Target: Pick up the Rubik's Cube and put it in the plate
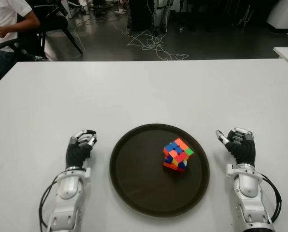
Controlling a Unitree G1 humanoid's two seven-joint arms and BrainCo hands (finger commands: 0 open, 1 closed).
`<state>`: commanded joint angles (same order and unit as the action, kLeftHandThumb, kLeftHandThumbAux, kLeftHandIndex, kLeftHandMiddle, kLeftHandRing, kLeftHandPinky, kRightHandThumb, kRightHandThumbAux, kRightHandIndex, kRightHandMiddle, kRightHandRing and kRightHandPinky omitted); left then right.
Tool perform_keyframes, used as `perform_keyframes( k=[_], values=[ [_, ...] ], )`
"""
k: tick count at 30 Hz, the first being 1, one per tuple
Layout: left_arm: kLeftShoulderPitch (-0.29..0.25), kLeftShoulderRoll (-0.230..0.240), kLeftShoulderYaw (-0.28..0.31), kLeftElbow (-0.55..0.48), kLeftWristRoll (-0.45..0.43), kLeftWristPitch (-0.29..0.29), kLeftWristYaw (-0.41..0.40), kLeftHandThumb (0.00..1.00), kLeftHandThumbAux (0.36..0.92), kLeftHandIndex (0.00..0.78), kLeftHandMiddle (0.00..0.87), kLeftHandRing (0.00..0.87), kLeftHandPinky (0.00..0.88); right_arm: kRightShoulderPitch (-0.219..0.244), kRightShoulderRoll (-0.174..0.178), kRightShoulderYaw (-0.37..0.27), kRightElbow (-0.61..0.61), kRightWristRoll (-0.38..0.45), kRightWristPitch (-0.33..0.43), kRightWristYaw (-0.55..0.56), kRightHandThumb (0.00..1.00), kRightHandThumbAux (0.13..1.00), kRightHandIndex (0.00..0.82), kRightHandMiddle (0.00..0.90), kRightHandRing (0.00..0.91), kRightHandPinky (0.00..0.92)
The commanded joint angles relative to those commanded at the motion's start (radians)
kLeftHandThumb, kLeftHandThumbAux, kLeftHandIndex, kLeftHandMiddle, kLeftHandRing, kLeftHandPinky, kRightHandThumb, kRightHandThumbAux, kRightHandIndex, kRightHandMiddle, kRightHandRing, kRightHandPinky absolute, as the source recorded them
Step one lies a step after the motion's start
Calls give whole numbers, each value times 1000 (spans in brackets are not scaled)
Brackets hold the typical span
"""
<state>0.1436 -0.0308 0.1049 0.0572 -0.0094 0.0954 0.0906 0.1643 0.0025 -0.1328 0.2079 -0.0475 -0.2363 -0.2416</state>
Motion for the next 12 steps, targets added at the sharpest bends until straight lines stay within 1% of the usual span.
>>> perform_keyframes(
  k=[7, 12],
  values=[
    [0, 3, -1, 8, 4, -8, -1, 710, 704, 444, 817, 823, 815, -1, 5, 0, 0, 8, -14, 2, 340, 860, 791, 843, 852, 856],
    [-5, 3, 0, 21, 6, -21, 2, 710, 704, 444, 817, 822, 813, -3, 2, 2, 3, 11, -17, 7, 336, 861, 788, 842, 849, 850]
  ],
)
